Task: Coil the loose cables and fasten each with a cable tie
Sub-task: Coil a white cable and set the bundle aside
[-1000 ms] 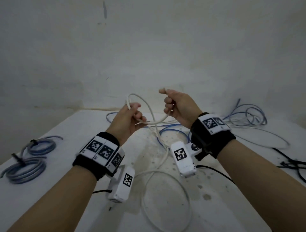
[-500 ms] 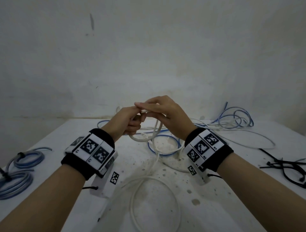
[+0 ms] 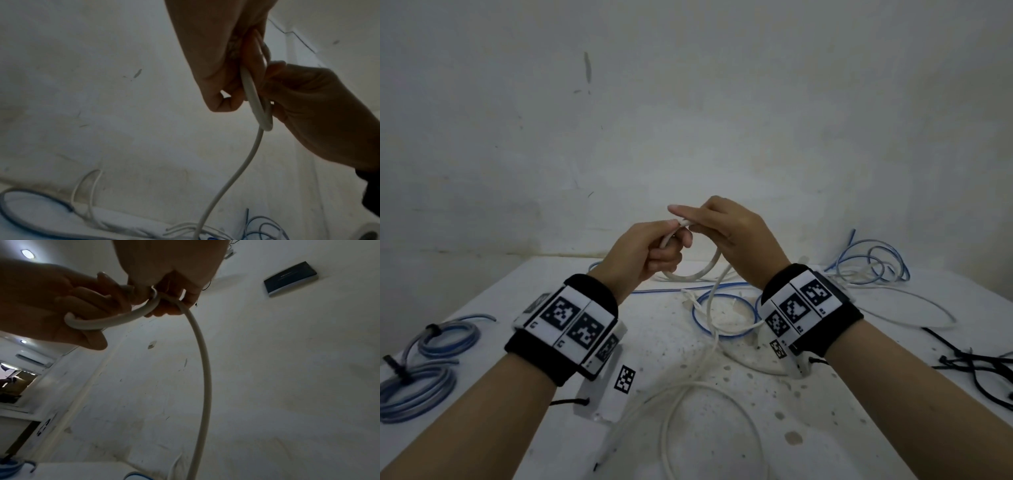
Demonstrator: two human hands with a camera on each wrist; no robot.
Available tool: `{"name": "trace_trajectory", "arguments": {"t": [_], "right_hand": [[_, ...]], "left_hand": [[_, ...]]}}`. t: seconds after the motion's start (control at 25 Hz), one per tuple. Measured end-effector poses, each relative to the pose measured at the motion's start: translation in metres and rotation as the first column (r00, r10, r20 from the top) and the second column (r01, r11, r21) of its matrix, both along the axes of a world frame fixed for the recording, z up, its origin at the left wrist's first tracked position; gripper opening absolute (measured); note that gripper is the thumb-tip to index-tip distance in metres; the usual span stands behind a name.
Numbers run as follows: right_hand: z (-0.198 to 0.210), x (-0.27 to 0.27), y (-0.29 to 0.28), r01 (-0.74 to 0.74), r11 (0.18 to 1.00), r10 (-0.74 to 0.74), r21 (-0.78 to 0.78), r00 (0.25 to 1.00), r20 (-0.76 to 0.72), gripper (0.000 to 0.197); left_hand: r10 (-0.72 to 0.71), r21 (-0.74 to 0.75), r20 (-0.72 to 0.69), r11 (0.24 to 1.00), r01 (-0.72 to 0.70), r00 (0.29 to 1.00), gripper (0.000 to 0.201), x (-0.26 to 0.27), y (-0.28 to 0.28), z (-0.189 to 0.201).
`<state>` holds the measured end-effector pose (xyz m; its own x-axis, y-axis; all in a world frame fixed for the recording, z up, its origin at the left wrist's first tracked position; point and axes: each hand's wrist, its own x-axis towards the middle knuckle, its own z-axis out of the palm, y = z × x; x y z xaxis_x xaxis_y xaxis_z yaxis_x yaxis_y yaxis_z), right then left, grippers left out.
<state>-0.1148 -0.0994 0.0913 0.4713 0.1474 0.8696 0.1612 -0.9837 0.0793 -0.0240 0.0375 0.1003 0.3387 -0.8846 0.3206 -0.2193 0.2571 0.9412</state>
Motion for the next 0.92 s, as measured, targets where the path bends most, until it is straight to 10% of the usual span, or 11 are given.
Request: {"name": "trace_trajectory", "arguments": {"t": [0.2, 0.32, 0.52, 0.64, 0.8, 0.92], "right_hand": [[0.008, 0.002, 0.002, 0.072, 0.992, -0.077, -0.099, 0.996, -0.048, 0.039], [0.004, 0.004, 0.002, 0.080, 0.959, -0.032, 0.272, 0.984, -0.174, 0.045], [0.001, 0.013, 0.009, 0.018, 0.980, 0.031, 0.198, 0.969, -0.244, 0.036], [-0.001, 0.018, -0.001, -0.051, 0.929, 0.155, 0.367, 0.953, -0.261, 0.025], [-0.033, 0.013, -0.034, -0.029, 0.593, 0.347, 0.804, 0.911, -0.223, 0.028], [-0.060, 0.005, -0.054, 0.128, 0.615, 0.272, 0.778, 0.892, -0.361, 0.028]], "left_hand": [[0.081, -0.014, 0.054, 0.997, -0.081, 0.995, 0.039, -0.001, 0.003, 0.004], [0.077, -0.024, 0.037, 0.997, -0.076, 0.996, 0.039, -0.002, 0.004, 0.003], [-0.201, 0.086, -0.339, 0.966, 0.243, 0.919, 0.041, -0.004, 0.006, 0.011], [-0.305, -0.099, -0.518, 0.949, 0.298, 0.799, 0.036, -0.011, 0.000, 0.013], [-0.580, -0.546, -0.536, 0.792, 0.272, 0.613, 0.010, 0.016, 0.012, 0.046], [-0.433, -0.563, -0.487, 0.820, 0.106, 0.758, 0.020, 0.043, 0.027, 0.066]]}}
